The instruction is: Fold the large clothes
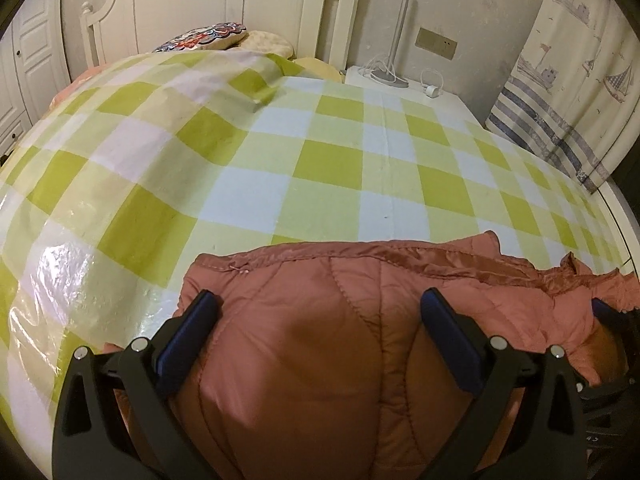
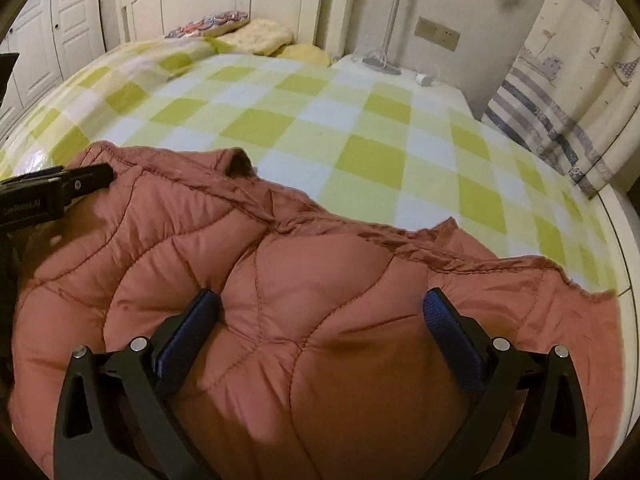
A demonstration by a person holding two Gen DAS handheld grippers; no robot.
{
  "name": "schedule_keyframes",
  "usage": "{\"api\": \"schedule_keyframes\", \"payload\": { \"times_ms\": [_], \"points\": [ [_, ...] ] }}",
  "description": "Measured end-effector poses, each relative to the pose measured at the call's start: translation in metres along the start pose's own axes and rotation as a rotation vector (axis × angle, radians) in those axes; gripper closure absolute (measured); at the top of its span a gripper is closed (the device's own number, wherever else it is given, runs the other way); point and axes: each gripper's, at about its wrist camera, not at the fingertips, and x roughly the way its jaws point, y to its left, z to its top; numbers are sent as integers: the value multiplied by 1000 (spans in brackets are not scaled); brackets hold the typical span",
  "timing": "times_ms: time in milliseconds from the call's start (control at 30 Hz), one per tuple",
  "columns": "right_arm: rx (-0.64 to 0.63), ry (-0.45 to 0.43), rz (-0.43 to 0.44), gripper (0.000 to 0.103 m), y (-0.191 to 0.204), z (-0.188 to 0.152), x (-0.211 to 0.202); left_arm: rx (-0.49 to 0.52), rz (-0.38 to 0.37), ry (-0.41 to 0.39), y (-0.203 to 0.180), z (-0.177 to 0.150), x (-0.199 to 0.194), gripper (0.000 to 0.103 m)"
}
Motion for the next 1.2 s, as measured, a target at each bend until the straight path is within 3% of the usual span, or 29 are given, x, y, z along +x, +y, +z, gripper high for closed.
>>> {"api": "schedule_keyframes", "payload": {
  "times_ms": [133,267,367,433,533,800,900,1067,1200],
  "points": [
    [37,6,23,5,-18,5,-9,2,0,0,1,1,0,2],
    [172,-14,-82,5,-74,5,-16,-1,-6,-3,2,1,-2,2],
    [280,31,-176,5,-125,-6,-9,0,-6,-3,3,0,-1,2],
    [364,51,-159,5,-153,-19,0,-1,-8,-4,3,1,-1,2],
    [482,37,-48,5,-176,-38,10,3,-6,-5,1,-1,-2,2],
    [473,22,-45,5,-172,-37,2,2,-7,-5,2,0,-2,2],
    [443,-68,-16,5,-152,-35,-32,3,-6,-3,2,0,-2,2],
    [157,-178,107,5,-60,-26,-76,3,-5,-2,1,-1,-1,2],
    [-73,-83,34,5,9,-38,-34,1,-6,-2,2,-1,-1,2]
  ]
}}
